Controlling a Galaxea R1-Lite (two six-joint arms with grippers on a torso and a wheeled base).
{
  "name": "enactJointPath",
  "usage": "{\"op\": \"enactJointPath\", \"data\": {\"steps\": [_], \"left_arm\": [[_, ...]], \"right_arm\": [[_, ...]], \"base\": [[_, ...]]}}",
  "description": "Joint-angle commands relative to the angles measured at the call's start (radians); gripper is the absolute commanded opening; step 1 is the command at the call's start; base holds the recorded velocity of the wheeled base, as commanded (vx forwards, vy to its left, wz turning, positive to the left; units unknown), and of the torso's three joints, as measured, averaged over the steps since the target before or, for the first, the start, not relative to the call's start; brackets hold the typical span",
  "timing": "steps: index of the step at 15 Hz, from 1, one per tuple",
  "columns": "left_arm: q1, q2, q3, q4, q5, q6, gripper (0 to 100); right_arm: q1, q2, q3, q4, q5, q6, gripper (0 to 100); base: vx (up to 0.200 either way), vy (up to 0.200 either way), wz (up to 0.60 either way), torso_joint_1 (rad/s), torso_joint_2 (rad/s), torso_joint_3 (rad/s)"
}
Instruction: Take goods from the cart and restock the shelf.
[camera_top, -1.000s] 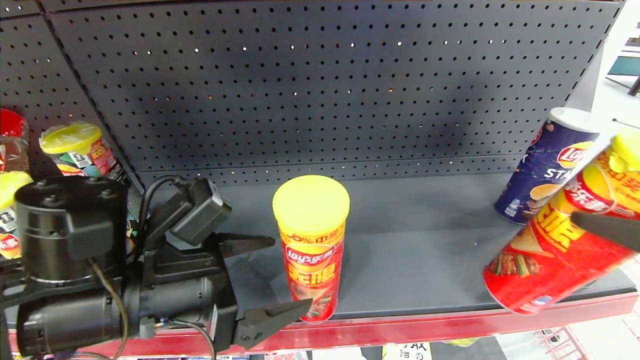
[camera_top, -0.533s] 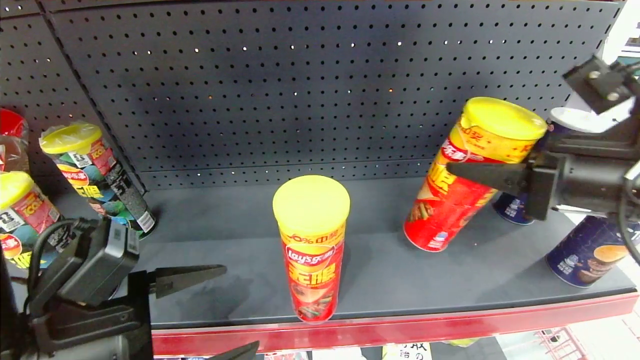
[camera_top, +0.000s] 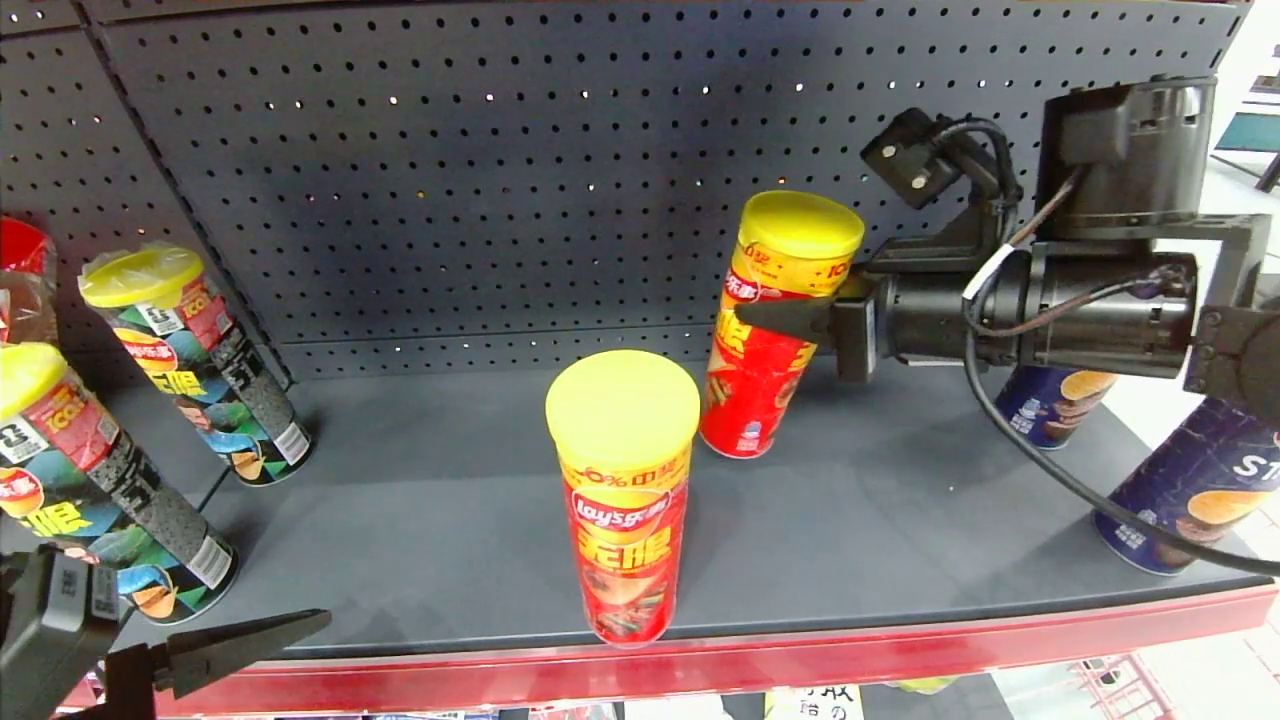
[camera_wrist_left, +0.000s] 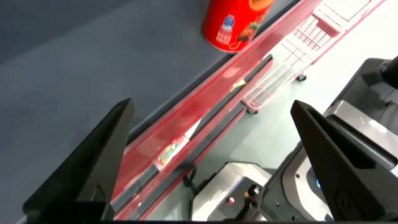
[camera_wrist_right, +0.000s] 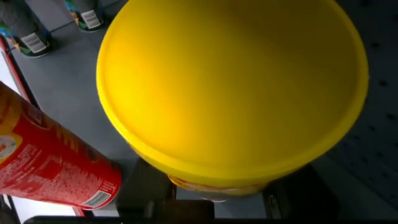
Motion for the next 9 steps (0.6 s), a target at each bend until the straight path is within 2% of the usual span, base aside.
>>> {"op": "enactJointPath", "data": {"steps": [1,5,9], "left_arm": [[0.004,-0.046,-0.001,0.009,0.001,0.000,100],[0.004,-0.040,-0.007,0.009,0.011,0.000,100],[0.004,-0.040,-0.007,0.009,0.012,0.000,100]], "right_arm": [[0.020,0.062,-0.024,-0.001,0.005,-0.008,0],[0.035,0.117,-0.084,0.002,0.006,-0.008,0],[0.051,0.129,-0.087,0.002,0.006,-0.008,0]], "base": [[0.000,0.000,0.00,0.000,0.00,0.000],[0.000,0.000,0.00,0.000,0.00,0.000],[0.000,0.000,0.00,0.000,0.00,0.000]]}}
